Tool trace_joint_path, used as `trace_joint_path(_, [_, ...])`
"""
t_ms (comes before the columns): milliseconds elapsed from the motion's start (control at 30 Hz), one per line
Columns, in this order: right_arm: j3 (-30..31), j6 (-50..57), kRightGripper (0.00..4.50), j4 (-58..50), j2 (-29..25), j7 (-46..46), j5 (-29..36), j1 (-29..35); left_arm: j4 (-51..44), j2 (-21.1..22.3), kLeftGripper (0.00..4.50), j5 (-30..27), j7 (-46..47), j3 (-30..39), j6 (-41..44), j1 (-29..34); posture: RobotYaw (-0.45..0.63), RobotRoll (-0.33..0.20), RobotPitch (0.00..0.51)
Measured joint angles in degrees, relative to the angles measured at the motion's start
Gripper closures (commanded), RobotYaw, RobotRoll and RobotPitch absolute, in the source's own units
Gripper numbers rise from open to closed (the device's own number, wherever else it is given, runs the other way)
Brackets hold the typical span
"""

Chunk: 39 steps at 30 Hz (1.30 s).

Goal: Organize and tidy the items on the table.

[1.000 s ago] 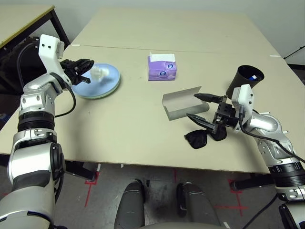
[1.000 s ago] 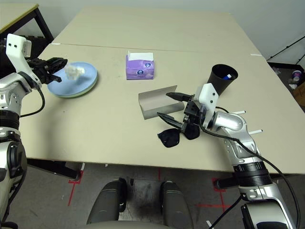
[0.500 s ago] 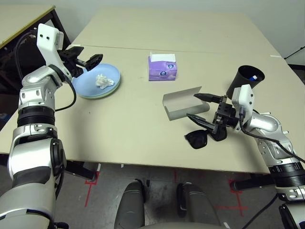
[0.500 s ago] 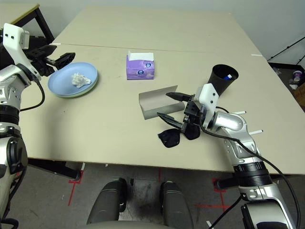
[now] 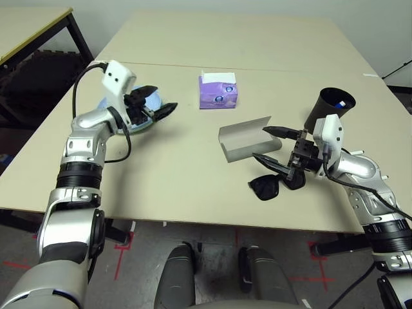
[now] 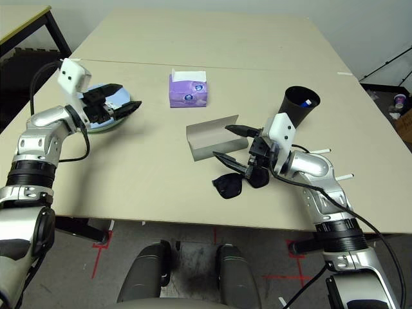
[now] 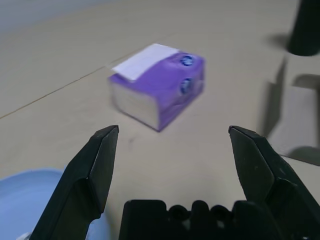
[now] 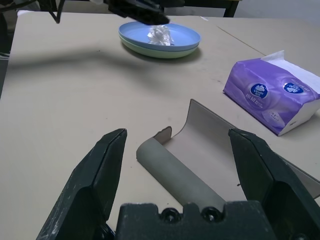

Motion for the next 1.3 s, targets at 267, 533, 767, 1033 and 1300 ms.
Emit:
trace_joint_path(267, [-0.05, -0.04, 0.0, 0.29, -1.51, 0.39, 0.05, 0.06, -5.62, 0.12, 0.02, -3.41, -9.41, -1.19, 0.59, 4.14, 0.01, 0.0, 0.15])
trace_joint_path(533, [-0.07, 1.81, 0.0, 1.68, -4.04, 2.41, 0.09, -2.02, -11.99, 1.1, 0.02, -7.14, -14.14, -1.15, 3.49, 6.77, 0.01, 0.0, 0.193])
trace_joint_path(767, [0.22, 10.66, 0.0, -0.24, -7.07, 2.83, -0.02, -7.82, -15.98, -0.96, 0.02, -7.67, -13.76, -1.87, 2.99, 11.83, 0.02, 0.0, 0.208])
trace_joint_path(1033, [2.04, 20.35, 0.0, -12.9, -13.05, 3.34, -0.11, -8.47, -20.78, -1.29, 0.02, -7.85, -11.88, -2.41, 3.01, 15.69, 0.0, 0.0, 0.21])
trace_joint_path(1300, [8.29, 20.67, 0.0, -16.98, -24.77, 9.25, -9.13, -12.39, -22.0, -1.32, 0.02, -7.86, -11.85, -3.17, 2.87, 17.29, -0.01, 0.0, 0.222])
